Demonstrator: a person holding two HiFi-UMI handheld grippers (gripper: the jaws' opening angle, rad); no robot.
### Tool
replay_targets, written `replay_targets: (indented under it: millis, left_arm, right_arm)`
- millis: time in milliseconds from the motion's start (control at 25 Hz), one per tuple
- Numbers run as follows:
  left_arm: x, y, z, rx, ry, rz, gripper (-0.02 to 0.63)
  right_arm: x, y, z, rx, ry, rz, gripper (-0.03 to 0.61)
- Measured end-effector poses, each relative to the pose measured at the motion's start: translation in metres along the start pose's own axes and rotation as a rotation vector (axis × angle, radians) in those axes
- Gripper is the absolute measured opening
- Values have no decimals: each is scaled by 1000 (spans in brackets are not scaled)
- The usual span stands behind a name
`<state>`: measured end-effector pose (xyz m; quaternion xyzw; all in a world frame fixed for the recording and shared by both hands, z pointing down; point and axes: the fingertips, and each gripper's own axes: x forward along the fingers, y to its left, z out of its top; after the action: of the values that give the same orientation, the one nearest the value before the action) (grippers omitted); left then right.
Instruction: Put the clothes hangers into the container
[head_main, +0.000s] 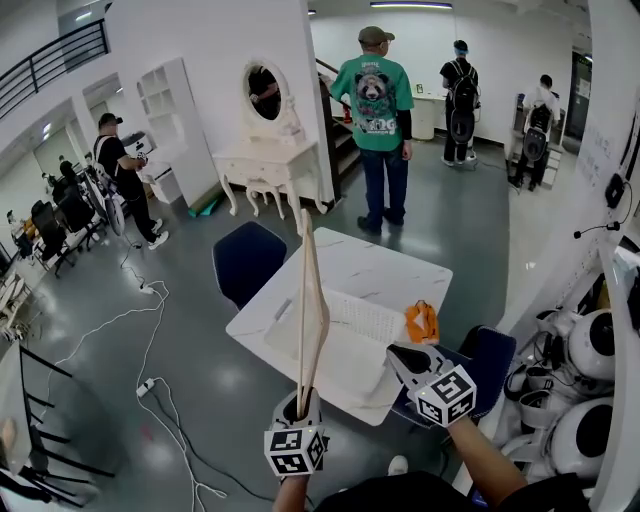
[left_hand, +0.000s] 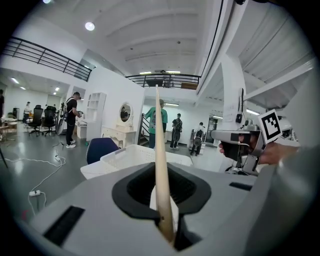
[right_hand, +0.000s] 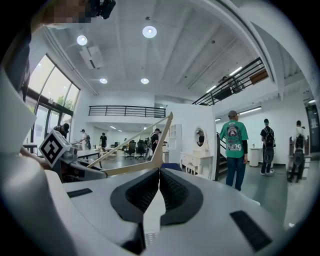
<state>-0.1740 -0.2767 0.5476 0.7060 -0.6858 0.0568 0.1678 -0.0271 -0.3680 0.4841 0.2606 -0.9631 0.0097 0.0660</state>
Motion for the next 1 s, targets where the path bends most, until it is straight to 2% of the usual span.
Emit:
replay_targets:
  millis: [520, 1000]
  left_arm:
    - [27, -11, -26, -20, 104, 71, 52]
    - [42, -10, -48, -36, 185, 120, 52]
  right_arm:
    - [9, -23, -2, -12, -3, 69, 21]
    - [27, -25, -7, -3, 1, 127, 21]
